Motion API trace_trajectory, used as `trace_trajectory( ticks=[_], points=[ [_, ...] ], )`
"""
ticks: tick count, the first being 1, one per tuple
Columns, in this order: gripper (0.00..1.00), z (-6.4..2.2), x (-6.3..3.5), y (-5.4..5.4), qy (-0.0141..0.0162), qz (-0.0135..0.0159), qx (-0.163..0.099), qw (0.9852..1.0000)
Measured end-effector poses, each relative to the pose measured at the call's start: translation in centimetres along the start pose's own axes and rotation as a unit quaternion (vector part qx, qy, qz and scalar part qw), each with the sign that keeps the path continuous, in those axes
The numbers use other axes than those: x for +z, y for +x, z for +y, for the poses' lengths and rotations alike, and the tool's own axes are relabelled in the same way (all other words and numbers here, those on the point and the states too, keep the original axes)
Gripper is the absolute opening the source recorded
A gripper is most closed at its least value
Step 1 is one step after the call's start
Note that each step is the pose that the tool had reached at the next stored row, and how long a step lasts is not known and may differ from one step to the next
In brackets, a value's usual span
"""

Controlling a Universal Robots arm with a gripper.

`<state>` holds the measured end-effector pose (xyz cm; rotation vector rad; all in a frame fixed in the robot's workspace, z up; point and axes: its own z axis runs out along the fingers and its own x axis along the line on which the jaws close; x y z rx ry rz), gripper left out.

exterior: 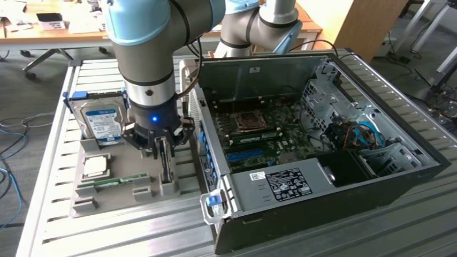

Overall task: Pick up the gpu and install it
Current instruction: 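Pick up the gpu and move the gpu toward the slot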

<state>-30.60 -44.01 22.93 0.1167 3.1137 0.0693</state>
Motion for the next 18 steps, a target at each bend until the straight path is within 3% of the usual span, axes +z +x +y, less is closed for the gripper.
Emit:
trace_trajectory(
  ticks=[12, 14, 15, 18],
  points=[
    [0.43, 0.0, 0.02, 0.0, 0.0, 0.0, 0.0, 1.0],
    [0.41, 0.0, 0.02, 0.0, 0.0, 0.0, 0.0, 1.0],
    [0.35, 0.0, 0.02, 0.0, 0.0, 0.0, 0.0, 1.0],
    [0.35, 0.01, 0.03, -0.05, -0.0001, -0.0001, 0.0, 1.0]
  ],
)
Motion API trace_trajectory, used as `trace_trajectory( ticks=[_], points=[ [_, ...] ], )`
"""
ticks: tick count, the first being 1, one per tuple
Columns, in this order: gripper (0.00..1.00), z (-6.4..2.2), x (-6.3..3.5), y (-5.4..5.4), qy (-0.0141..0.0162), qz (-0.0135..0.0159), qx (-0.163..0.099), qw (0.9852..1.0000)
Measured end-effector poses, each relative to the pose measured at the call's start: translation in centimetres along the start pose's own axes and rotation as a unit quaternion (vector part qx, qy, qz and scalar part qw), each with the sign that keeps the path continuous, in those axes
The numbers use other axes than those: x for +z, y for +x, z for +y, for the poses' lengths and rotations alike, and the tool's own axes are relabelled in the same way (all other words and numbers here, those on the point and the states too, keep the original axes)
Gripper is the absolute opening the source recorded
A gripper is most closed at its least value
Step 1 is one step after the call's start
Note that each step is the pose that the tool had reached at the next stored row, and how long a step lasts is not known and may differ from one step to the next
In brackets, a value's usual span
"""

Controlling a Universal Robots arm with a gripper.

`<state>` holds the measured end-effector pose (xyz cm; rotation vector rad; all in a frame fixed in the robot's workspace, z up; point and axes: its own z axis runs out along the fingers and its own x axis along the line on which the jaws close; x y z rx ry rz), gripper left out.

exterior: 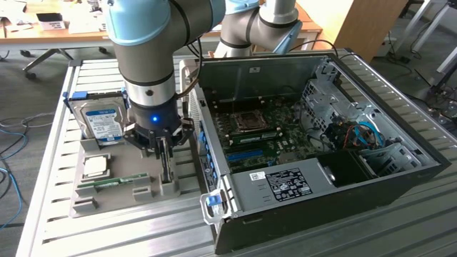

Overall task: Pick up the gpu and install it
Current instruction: 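Pick up the gpu and move the gpu toward the slot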

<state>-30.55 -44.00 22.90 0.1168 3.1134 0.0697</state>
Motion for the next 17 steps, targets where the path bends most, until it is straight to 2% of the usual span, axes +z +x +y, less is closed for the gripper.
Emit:
trace_trajectory(
  ticks=[17],
  points=[
    [0.35, -0.01, -0.01, -0.04, 0.0001, 0.0004, -0.004, 1.0]
  ],
)
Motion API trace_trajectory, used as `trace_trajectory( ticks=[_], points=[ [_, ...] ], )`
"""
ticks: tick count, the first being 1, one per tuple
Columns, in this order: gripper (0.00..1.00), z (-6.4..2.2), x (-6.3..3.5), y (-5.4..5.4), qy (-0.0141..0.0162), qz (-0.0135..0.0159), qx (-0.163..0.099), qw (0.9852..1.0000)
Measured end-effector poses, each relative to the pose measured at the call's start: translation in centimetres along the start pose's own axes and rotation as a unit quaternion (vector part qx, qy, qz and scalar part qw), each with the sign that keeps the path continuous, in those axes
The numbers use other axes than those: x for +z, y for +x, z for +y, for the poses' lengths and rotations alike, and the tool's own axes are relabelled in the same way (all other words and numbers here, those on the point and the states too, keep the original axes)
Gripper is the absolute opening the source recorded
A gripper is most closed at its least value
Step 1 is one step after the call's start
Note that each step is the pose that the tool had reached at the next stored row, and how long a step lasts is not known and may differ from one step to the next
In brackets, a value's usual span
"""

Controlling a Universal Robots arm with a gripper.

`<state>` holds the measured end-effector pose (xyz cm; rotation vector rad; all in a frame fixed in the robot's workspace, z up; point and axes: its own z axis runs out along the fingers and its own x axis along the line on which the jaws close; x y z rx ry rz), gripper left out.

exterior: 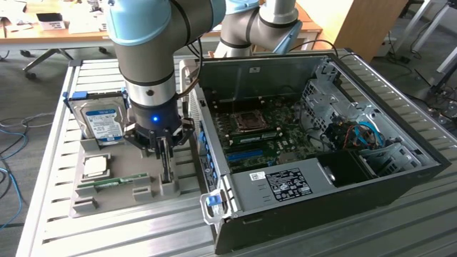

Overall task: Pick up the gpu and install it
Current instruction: 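Pick up the gpu and move the gpu toward the slot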

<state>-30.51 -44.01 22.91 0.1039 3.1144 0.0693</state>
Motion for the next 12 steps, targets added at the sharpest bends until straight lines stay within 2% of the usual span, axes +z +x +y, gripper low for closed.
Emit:
trace_trajectory(
  ticks=[12],
  points=[
    [0.35, 0.0, 0.03, -0.04, -0.0002, 0.0002, -0.006, 1.0]
  ],
)
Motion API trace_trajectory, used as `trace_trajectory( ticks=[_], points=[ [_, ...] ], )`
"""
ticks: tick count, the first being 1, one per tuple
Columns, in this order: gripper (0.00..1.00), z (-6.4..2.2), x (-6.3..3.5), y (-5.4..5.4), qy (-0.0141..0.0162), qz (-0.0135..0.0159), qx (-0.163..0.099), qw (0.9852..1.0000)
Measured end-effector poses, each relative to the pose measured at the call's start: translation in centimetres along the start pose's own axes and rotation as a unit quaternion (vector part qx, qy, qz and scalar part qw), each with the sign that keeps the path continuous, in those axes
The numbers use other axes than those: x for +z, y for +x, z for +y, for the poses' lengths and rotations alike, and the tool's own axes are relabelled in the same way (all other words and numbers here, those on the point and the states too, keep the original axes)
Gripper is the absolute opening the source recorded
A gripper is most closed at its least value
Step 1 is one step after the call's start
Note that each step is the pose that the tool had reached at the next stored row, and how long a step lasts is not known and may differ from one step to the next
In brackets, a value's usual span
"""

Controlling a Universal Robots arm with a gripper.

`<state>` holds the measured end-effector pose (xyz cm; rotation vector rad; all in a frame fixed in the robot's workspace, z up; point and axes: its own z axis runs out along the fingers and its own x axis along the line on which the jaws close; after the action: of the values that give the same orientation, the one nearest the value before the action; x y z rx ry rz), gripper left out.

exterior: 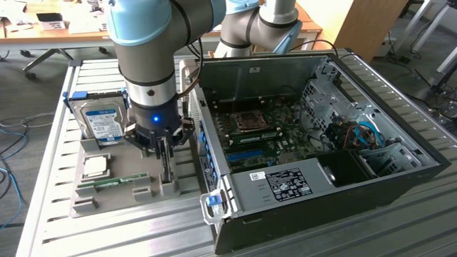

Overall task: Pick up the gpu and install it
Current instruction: 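Pick up the gpu and move the gpu toward the slot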

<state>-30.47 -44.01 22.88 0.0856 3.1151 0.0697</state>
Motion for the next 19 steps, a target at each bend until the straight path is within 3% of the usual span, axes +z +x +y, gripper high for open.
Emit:
trace_trajectory(
  ticks=[11, 13, 19],
  points=[
    [0.35, 0.0, 0.0, 0.0, 0.0, 0.0, 0.0, 1.0],
    [0.27, 0.0, 0.0, 0.0, 0.0, 0.0, 0.0, 1.0],
    [0.27, 0.0, 0.0, 0.0, 0.0, 0.0, 0.0, 1.0]
  ],
)
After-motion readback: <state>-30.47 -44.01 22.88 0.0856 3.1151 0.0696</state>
